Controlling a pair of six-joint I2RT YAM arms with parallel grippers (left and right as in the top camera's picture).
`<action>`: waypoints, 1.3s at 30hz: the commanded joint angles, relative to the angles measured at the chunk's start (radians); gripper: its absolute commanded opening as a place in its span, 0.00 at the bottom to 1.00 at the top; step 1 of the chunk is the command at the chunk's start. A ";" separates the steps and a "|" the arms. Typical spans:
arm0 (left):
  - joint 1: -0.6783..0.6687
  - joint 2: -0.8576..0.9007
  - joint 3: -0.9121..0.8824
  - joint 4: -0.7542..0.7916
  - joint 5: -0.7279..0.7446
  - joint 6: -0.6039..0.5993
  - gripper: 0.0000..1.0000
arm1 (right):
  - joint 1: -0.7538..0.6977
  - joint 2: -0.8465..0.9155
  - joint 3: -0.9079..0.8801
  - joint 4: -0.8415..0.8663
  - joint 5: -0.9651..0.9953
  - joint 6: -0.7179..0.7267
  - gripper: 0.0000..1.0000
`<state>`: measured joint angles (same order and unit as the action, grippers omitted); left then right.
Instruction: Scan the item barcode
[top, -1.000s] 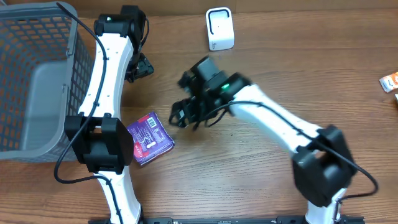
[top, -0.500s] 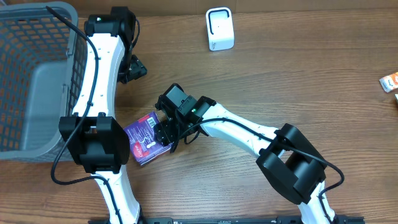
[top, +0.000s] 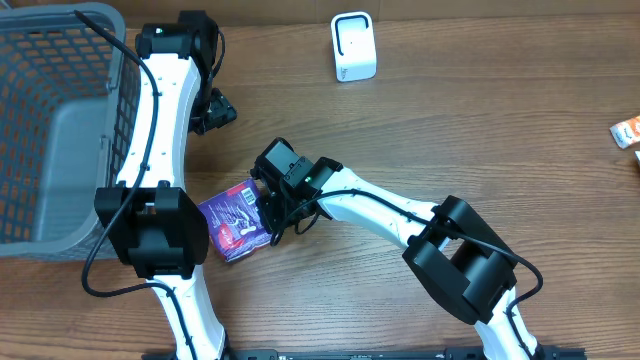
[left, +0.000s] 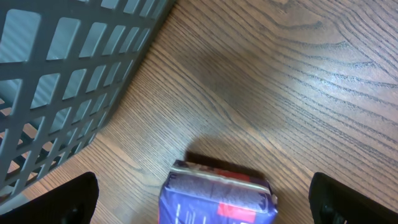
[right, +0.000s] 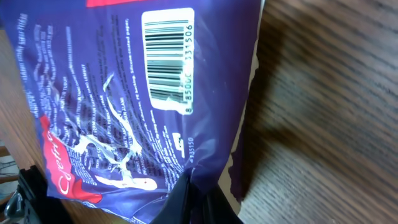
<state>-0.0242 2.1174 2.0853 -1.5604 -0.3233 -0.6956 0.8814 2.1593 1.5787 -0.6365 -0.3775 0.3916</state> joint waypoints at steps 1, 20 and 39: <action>0.002 -0.002 0.016 -0.008 0.035 0.023 1.00 | -0.042 -0.014 0.018 -0.104 0.105 0.006 0.04; -0.057 0.003 -0.066 0.005 0.602 0.456 0.98 | -0.209 -0.304 0.060 -0.520 0.851 0.006 0.04; -0.135 0.003 -0.363 0.167 0.790 0.494 0.76 | -0.301 -0.304 0.060 -0.584 0.747 0.015 0.59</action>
<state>-0.1230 2.1174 1.7676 -1.4040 0.3843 -0.2382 0.6514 1.8675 1.6215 -1.2270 0.4702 0.4145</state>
